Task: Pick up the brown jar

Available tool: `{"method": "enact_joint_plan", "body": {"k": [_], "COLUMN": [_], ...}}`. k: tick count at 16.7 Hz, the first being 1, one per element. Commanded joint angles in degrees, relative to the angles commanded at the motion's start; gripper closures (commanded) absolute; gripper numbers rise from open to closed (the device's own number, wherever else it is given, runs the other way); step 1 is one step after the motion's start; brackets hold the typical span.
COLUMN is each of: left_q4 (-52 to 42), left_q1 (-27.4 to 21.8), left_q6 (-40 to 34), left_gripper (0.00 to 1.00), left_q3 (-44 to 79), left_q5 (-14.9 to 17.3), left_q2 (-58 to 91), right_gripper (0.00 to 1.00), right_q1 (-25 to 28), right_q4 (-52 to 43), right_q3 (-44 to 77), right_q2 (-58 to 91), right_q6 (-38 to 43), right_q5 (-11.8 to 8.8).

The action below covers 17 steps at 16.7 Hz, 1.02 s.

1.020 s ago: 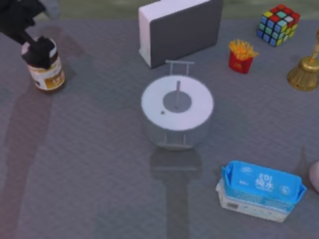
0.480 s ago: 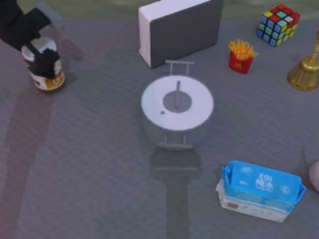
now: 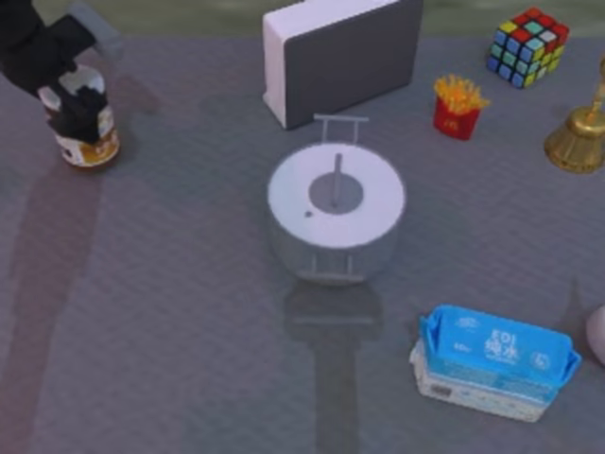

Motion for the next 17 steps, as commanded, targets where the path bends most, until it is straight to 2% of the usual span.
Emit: {"method": "enact_joint_plan", "body": {"k": [5, 17], "left_q4": [0.0, -0.09], "left_q1": [0.0, 0.27], "left_q6": [0.0, 0.12], "left_gripper": [0.98, 1.0], "left_q3": [0.0, -2.19], "left_q5": [0.0, -0.05], "left_q2": [0.0, -2.23], "right_gripper": [0.0, 0.0], "right_q1": [0.0, 0.0], "right_q4": [0.0, 0.0], "right_q3": [0.0, 0.0], "right_q2": [0.0, 0.0], "right_q6": [0.0, 0.0], "right_q5": [0.0, 0.0]}}
